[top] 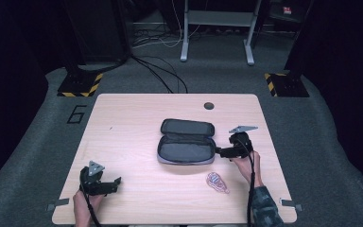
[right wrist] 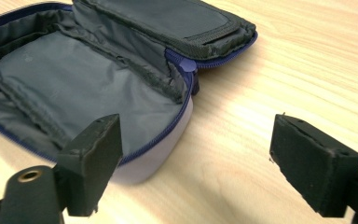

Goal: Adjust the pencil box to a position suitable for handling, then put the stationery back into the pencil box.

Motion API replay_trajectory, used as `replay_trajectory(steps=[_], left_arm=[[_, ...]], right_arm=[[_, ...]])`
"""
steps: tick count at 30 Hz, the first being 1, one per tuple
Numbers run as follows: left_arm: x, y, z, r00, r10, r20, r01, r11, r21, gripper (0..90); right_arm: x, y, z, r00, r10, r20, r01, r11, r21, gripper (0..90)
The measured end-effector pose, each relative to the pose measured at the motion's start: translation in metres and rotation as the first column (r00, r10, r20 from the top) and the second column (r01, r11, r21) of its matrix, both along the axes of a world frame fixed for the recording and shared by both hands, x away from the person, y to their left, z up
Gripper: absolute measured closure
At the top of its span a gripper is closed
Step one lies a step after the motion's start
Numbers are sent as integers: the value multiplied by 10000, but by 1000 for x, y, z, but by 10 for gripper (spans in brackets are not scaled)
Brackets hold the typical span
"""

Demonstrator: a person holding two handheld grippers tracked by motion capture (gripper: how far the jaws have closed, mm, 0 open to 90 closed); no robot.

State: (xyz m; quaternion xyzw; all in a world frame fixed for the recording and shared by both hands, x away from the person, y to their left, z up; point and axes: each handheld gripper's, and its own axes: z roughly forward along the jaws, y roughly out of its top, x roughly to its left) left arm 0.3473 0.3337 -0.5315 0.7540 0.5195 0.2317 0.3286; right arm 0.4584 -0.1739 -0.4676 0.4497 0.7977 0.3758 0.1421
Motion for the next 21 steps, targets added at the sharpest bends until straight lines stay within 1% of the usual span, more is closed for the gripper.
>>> replay_trajectory(steps=[1,2,3,5,6,7,8,10,11,12,14,15,18,19,21], left_arm=[[0,0,0,10000,9,0,-9,10000,-3,40],[0,0,0,10000,4,2,-4,10000,1,41],[0,0,0,10000,11,3,-11,10000,-1,41],[0,0,0,10000,11,5,-11,10000,-1,41],[0,0,0,10000,10,2,-10,10000,-1,41],[0,0,0,10000,6,1,-6,10000,0,41],[0,0,0,10000,5,4,-5,10000,6,41],[0,0,0,10000,6,1,-6,10000,5,41],[0,0,0,10000,17,8,-17,10000,-3,41],[0,0,0,10000,8,-2,-8,10000,3,41],[0,0,0,10000,7,1,-7,10000,2,41],[0,0,0,10000,13,8,-13,10000,0,41],[0,0,0,10000,8,7,-8,10000,3,42],[0,0,0,10000,-1,-2,1,10000,-9,42],[0,0,0,10000,-2,-1,2,10000,-9,42]], right_arm=[[-3,-2,0,9998,136,108,-135,9999,-77,154],[-9,-3,1,10000,60,69,-59,9999,-123,152],[-12,-5,1,9998,90,155,-88,9998,-170,150],[-19,-8,0,9999,-1,159,4,9998,-186,145],[-22,-10,-1,9998,78,193,-72,9996,-279,144],[-26,-11,-1,9999,-33,154,37,9996,-273,142],[-29,-12,-2,9998,-25,208,30,9997,-223,139],[-36,-16,-3,9998,35,204,-28,9994,-354,128],[-40,-16,-4,9999,-54,157,58,9996,-268,124],[-42,-17,-5,9997,-5,238,14,9994,-355,115],[-50,-19,-6,9999,-33,122,38,9993,-359,106],[-53,-20,-7,9997,-9,227,20,9989,-462,103],[-62,-21,-10,9998,-55,177,62,9991,-415,85],[-65,-21,-11,9998,-23,179,31,9988,-490,75],[-67,-21,-12,9999,2,151,6,9987,-517,66]])
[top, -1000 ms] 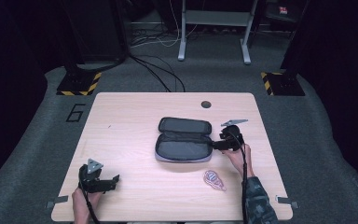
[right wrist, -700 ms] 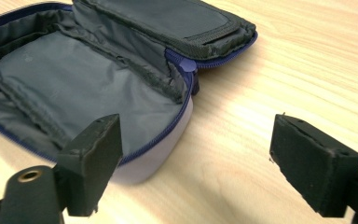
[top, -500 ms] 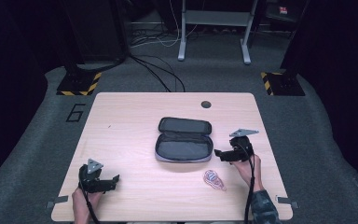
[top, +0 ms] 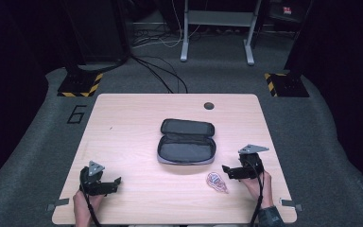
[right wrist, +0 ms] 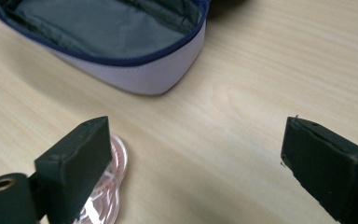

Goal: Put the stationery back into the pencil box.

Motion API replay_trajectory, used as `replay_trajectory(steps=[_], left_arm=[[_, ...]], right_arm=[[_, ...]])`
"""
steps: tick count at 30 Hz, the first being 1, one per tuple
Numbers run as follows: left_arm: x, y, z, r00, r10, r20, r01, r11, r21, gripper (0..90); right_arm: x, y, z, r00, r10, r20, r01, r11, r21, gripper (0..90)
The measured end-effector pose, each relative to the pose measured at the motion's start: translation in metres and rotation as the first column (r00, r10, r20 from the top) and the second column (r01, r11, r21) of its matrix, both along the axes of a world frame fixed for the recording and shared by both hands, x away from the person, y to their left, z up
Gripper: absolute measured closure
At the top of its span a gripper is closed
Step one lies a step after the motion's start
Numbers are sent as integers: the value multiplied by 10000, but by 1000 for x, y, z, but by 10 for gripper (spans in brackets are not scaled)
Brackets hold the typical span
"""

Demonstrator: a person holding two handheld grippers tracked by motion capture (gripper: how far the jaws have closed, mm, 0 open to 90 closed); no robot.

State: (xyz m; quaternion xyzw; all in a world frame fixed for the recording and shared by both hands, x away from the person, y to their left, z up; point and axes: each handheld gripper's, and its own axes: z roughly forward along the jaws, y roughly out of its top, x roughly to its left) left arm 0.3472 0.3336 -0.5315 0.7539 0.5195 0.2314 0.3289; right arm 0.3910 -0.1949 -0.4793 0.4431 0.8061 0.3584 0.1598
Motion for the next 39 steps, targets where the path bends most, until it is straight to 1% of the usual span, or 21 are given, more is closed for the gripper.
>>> replay_trajectory(steps=[1,3,4,5,6,8,14,16,18,19,20,21,22,24,28,30,31,32,35,38,39], left_arm=[[0,0,0,10000,-5,-1,5,10000,6,42],[0,0,0,10000,2,-1,-2,10000,0,42],[0,0,0,10000,-2,-3,2,10000,-1,42],[0,0,0,10000,-4,-2,4,10000,3,42],[0,0,0,10000,-4,-4,4,10000,3,42],[0,0,0,10000,1,0,-1,10000,-4,42],[0,0,0,10000,3,1,-3,10000,-5,42],[0,0,0,10000,2,0,-2,10000,-4,42],[0,0,0,10000,8,3,-8,10000,8,42],[0,0,0,10000,4,3,-4,10000,8,42],[0,0,0,10000,6,3,-6,10000,9,42],[0,0,0,10000,6,1,-6,10000,5,42],[0,0,0,10000,9,1,-9,10000,2,42],[0,0,0,10000,9,-1,-9,10000,3,42],[0,0,0,10000,12,-3,-12,10000,-2,42],[0,0,0,10000,18,0,-18,10000,-8,42],[0,0,0,10000,9,-5,-9,10000,-9,42],[0,0,0,10000,10,-3,-10,10000,-11,42],[0,0,0,10000,14,-3,-14,10000,-14,42],[0,0,0,10000,15,-3,-15,10000,-15,42],[0,0,0,10000,17,-4,-17,10000,-7,42]], right_arm=[[-7,2,-2,10000,66,-26,-66,10000,-42,46],[-12,3,-3,10000,58,0,-58,10000,-34,34],[-15,5,-5,10000,58,-64,-58,10000,13,21],[-16,5,-6,9998,179,-112,-180,9998,-78,11],[-18,6,-7,9998,182,-93,-183,9998,-56,0],[-23,8,-9,9993,334,-194,-334,9994,-14,0],[-35,19,-17,9978,644,-126,-646,9978,-150,0],[-38,24,-20,9966,819,-70,-820,9964,-226,26],[-43,29,-25,9953,954,155,-948,9950,-315,88],[-45,31,-26,9951,981,134,-976,9946,-361,117],[-46,33,-28,9947,1010,215,-999,9940,-444,145],[-46,34,-29,9934,1105,307,-1088,9926,-544,151],[-47,36,-30,9933,1139,212,-1126,9920,-564,169],[-47,39,-33,9917,1223,400,-1200,9912,-553,202],[-46,44,-34,9912,1270,364,-1244,9900,-664,234],[-45,46,-35,9893,1417,357,-1386,9874,-764,248],[-45,49,-35,9911,1288,326,-1265,9899,-645,262],[-43,48,-35,9889,1434,390,-1398,9867,-827,268],[-41,53,-35,9897,1383,363,-1350,9876,-807,298],[-39,56,-36,9883,1480,365,-1442,9855,-899,310],[-38,57,-36,9882,1506,265,-1474,9843,-972,321]])
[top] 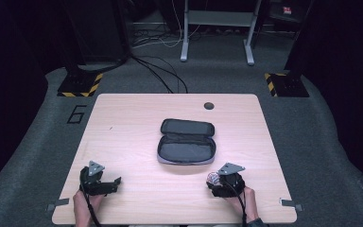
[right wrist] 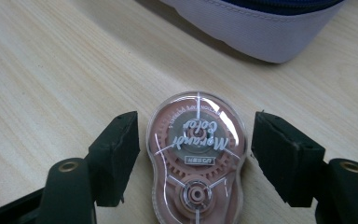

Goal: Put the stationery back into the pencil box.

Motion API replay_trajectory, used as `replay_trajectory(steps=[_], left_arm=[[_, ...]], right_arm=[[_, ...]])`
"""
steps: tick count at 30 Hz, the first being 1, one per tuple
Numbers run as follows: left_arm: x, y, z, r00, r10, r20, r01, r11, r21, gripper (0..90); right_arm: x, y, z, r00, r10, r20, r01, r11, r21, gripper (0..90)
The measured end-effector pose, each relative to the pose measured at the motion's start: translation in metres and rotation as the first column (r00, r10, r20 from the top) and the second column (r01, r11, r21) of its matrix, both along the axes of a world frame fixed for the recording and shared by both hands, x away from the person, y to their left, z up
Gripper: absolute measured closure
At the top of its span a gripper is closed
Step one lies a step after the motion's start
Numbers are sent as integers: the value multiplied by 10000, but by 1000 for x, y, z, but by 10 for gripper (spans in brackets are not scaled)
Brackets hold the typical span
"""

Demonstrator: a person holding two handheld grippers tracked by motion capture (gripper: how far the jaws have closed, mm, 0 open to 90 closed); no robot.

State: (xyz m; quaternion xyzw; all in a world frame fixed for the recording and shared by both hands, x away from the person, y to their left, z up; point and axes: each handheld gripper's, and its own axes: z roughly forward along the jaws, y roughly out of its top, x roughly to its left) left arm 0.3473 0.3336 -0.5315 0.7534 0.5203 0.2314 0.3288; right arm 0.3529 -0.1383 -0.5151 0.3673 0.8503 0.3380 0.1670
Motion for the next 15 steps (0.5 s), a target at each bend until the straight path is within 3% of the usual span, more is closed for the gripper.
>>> replay_trajectory(steps=[15], left_arm=[[0,0,0,10000,-14,3,14,10000,-1,43]], right_arm=[[2,2,-3,10000,48,-75,-48,10000,22,383]])
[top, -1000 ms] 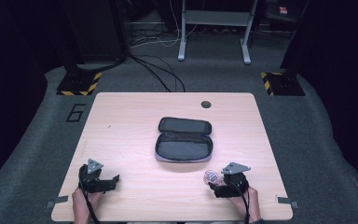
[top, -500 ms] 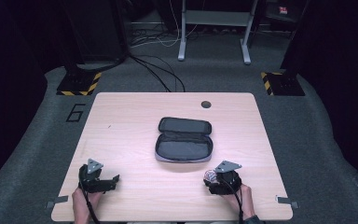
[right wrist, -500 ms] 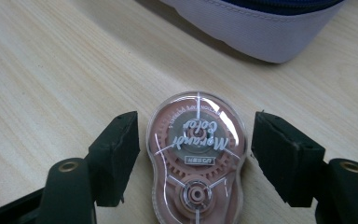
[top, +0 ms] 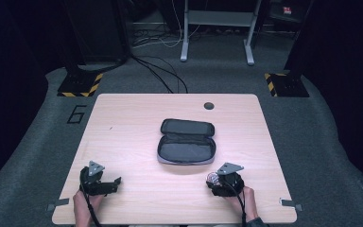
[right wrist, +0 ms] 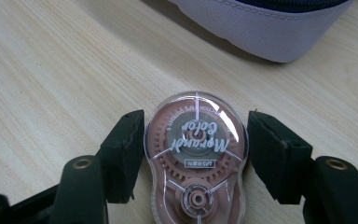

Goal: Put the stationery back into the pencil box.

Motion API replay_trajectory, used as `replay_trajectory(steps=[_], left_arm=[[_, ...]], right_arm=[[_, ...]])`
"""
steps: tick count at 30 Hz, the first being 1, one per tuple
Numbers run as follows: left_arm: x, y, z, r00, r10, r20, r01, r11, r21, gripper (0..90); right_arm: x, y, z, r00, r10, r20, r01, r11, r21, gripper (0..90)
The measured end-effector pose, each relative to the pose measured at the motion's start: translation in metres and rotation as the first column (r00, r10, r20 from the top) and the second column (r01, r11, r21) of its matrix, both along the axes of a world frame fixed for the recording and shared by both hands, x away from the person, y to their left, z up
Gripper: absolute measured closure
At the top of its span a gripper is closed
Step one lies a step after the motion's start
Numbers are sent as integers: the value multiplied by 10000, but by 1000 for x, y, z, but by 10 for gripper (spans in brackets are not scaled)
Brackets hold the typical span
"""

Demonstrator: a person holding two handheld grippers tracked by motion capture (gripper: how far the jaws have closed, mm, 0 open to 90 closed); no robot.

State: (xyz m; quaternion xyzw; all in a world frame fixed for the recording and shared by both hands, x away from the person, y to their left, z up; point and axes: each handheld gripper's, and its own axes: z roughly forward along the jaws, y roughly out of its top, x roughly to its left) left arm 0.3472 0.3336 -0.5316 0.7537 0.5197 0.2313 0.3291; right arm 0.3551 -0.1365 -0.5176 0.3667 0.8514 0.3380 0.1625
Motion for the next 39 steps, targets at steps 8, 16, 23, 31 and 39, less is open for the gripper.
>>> replay_trajectory(steps=[8,16,23,31,39], left_arm=[[0,0,0,10000,-7,-4,7,10000,10,43],[0,0,0,10000,-8,1,8,10000,13,43],[0,0,0,10000,-8,3,8,10000,14,44],[0,0,0,10000,-9,2,9,10000,14,44],[0,0,0,10000,-9,3,9,10000,10,43]], right_arm=[[-1,1,5,9998,-153,108,151,9998,131,386],[-1,-6,21,9988,-17,483,7,9998,194,388],[-1,-7,33,9973,-153,718,122,9990,421,388],[4,-9,46,9951,-267,948,218,9984,526,388],[15,-6,56,9947,-222,1005,175,9987,477,388]])
